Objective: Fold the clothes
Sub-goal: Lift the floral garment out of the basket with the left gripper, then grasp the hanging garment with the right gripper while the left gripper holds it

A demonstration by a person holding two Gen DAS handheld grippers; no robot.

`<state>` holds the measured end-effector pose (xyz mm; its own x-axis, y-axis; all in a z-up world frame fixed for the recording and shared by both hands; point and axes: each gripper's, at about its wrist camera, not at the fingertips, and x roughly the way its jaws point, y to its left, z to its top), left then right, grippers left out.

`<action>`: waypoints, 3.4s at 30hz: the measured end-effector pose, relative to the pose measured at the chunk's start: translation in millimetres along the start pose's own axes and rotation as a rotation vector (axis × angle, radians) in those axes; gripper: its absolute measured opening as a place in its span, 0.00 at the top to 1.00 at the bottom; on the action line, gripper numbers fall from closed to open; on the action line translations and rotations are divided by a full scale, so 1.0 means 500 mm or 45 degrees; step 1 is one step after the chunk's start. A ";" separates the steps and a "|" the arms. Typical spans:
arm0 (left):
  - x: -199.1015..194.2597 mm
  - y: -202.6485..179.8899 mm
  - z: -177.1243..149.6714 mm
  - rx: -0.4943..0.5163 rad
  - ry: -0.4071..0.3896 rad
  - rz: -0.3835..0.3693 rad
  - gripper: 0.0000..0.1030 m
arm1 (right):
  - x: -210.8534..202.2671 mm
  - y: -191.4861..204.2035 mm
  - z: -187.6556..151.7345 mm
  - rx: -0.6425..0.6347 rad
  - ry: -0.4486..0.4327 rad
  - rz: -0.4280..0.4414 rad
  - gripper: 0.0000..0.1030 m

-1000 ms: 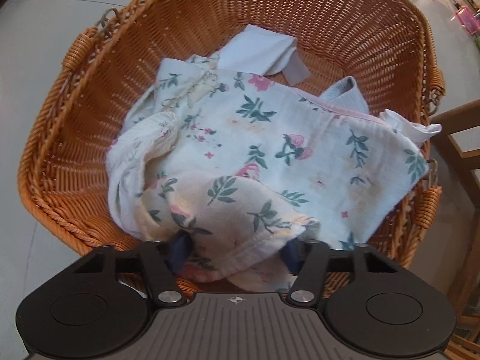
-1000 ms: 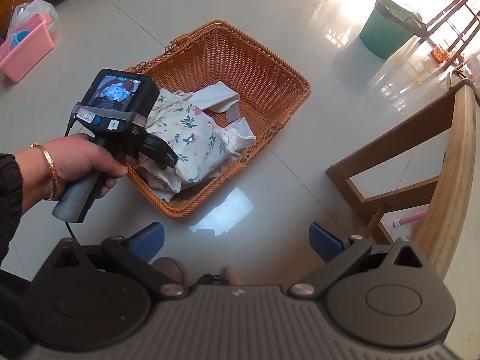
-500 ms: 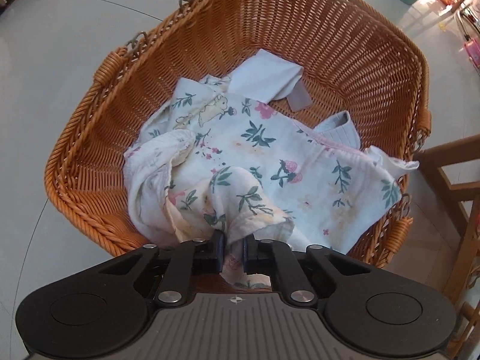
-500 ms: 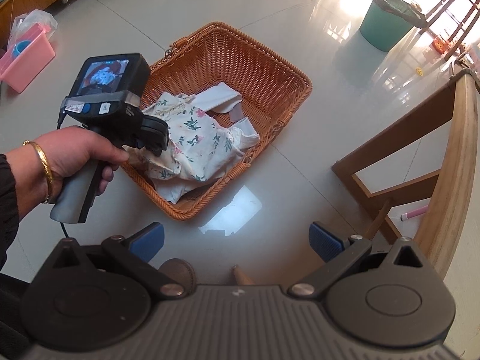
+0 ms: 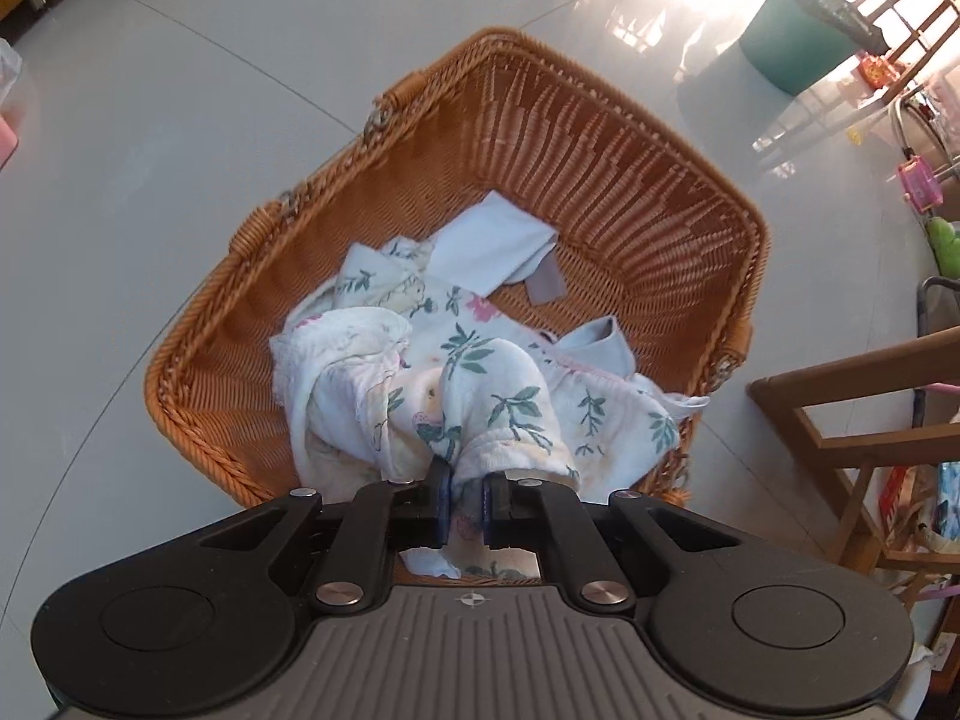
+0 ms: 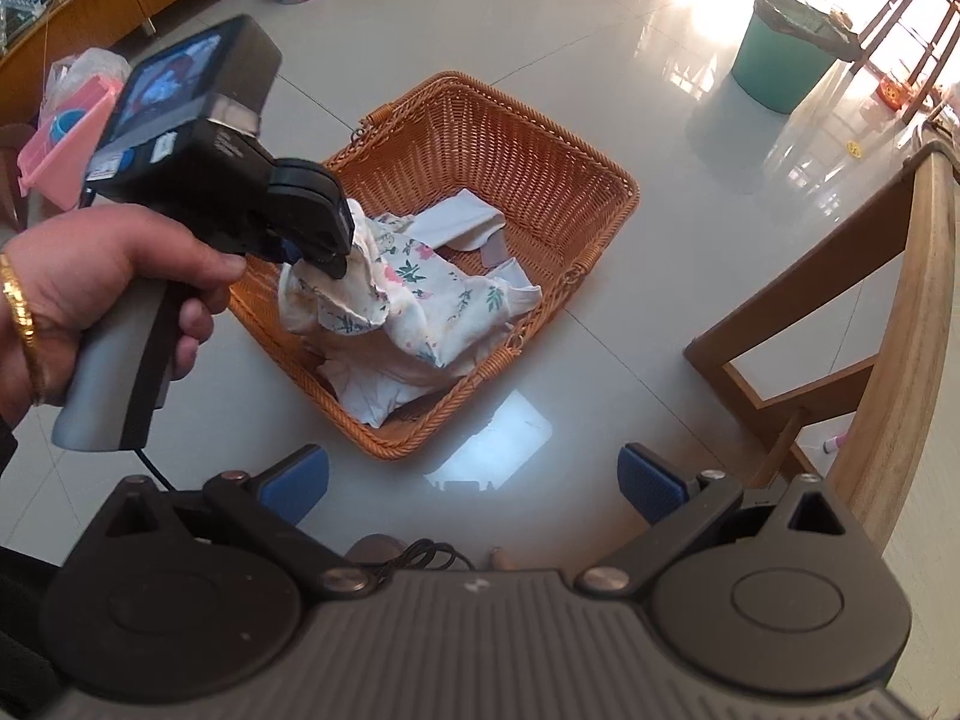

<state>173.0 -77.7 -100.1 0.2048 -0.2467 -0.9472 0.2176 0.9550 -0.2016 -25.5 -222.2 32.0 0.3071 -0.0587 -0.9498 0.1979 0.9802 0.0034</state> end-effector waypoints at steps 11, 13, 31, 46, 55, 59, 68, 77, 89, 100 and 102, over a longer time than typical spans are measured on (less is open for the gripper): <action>-0.173 -0.034 0.008 0.059 -0.097 -0.073 0.91 | -0.041 0.004 -0.015 -0.021 -0.033 0.094 0.00; -0.203 -0.040 0.009 0.081 -0.093 -0.066 0.91 | -0.052 -0.002 -0.023 -0.010 -0.047 0.129 0.00; -0.529 -0.120 -0.017 0.267 -0.177 -0.126 0.91 | -0.243 -0.031 0.032 -0.004 -0.109 0.136 0.01; -0.814 -0.268 -0.092 0.557 -0.289 -0.289 0.91 | -0.382 -0.071 0.001 -0.180 -0.217 0.210 0.02; -0.964 -0.330 -0.153 0.721 -0.346 -0.386 0.91 | -0.410 -0.111 0.001 -0.251 -0.254 0.301 0.02; -1.014 -0.347 -0.173 0.801 -0.365 -0.414 0.91 | -0.401 -0.108 -0.007 -0.261 -0.241 0.272 0.11; -1.068 -0.377 -0.200 0.883 -0.383 -0.441 0.91 | -0.418 -0.131 -0.023 -0.140 -0.260 0.355 0.94; -1.104 -0.428 -0.207 0.905 -0.430 -0.456 0.91 | -0.508 -0.211 -0.054 -0.043 -0.255 0.321 0.95; -1.150 -0.616 -0.299 1.014 -0.463 -0.592 0.91 | -0.628 -0.331 -0.162 0.145 -0.327 0.188 0.95; -1.174 -0.829 -0.425 1.168 -0.419 -0.721 0.91 | -0.706 -0.466 -0.285 0.364 -0.361 0.057 0.95; -1.177 -0.858 -0.450 1.193 -0.408 -0.741 0.91 | -0.719 -0.486 -0.306 0.394 -0.362 0.043 0.95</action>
<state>-255.7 -305.1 487.7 0.0448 -0.7694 -0.6372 0.9562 0.2178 -0.1957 -326.2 -410.2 324.7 0.5541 -0.1199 -0.8237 0.4402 0.8821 0.1677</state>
